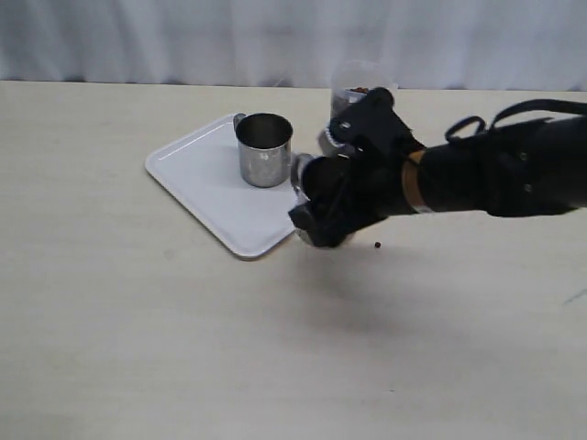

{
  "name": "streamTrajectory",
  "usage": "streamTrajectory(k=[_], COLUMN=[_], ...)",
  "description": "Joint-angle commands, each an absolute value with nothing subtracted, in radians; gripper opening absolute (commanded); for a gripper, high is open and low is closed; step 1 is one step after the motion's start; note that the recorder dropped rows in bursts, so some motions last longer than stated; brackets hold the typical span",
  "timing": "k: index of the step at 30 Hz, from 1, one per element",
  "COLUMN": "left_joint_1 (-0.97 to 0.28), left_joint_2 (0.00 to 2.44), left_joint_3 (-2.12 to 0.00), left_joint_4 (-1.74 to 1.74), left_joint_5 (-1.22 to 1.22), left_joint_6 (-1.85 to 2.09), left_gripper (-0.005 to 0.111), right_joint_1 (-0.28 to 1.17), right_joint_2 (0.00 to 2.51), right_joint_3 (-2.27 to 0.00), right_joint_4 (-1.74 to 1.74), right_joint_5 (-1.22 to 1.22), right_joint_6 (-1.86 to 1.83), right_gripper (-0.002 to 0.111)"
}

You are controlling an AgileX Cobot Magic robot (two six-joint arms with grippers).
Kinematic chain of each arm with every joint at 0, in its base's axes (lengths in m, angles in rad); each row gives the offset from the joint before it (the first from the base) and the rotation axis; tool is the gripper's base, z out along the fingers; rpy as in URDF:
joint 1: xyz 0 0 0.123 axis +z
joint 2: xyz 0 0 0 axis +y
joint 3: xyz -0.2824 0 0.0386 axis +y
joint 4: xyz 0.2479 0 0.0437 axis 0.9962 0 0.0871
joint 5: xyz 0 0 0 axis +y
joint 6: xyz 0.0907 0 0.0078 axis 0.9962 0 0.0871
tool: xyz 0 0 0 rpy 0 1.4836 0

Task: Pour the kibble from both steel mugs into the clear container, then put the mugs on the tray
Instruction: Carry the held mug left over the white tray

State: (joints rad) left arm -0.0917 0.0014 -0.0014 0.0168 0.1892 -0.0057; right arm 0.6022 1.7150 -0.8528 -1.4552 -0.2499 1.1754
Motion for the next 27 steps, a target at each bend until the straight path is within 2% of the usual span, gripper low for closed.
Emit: streamTrajectory(k=[1, 12, 21, 23, 27], left_joint_1=[-0.095, -0.095, -0.095, -0.095, -0.095], left_joint_2=[0.0, 0.0, 0.0, 0.0, 0.0], left_joint_3=[0.0, 0.0, 0.0, 0.0, 0.0], left_joint_4=[0.015, 0.015, 0.015, 0.015, 0.015], left_joint_5=[0.182, 0.182, 0.188, 0.188, 0.188], left_joint_6=[-0.017, -0.017, -0.017, -0.017, -0.017], left_gripper=[0.0, 0.0, 0.0, 0.0, 0.0], right_joint_1=[0.732, 0.734, 0.734, 0.734, 0.734], right_joint_2=[1.796, 2.099, 2.176, 2.18, 2.18], right_joint_3=[-1.063, -1.327, -1.339, -1.339, -1.339], right_joint_4=[-1.451, -1.451, -1.451, -1.451, -1.451], right_joint_5=[-0.167, -0.156, -0.148, -0.148, -0.144], right_joint_6=[1.166, 1.182, 1.182, 1.182, 1.198], right_gripper=[0.005, 0.005, 0.005, 0.009, 0.032])
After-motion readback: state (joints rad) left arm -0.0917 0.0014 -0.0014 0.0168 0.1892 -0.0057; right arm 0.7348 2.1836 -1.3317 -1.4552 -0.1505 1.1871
